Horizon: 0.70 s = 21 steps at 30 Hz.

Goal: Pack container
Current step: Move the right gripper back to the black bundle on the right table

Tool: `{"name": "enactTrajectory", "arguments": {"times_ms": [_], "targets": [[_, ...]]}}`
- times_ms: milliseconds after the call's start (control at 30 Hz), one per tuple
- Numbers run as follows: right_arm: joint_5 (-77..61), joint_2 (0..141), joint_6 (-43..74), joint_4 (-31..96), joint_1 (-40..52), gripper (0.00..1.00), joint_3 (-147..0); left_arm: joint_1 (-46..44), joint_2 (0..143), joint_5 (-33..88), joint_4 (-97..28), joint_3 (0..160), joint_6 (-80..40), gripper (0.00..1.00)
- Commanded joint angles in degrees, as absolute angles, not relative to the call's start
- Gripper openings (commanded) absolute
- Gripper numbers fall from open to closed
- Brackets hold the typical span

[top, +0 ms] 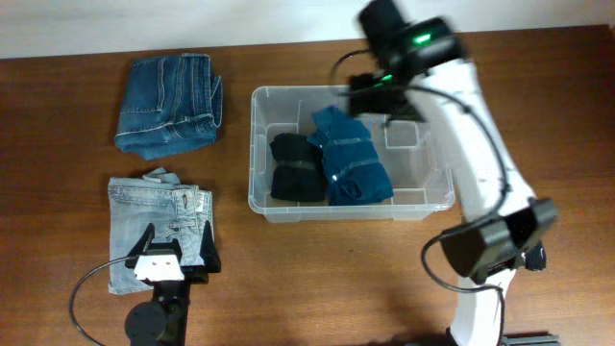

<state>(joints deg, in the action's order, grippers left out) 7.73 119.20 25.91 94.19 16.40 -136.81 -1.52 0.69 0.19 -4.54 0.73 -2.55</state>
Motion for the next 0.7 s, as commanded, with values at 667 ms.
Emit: {"name": "enactTrajectory", "arguments": {"times_ms": [667], "targets": [[8.2, 87.5, 12.5, 97.3, -19.7, 0.98, -108.9, -1.7, 0.3, 0.2, -4.8, 0.5, -1.5, 0.99]]}}
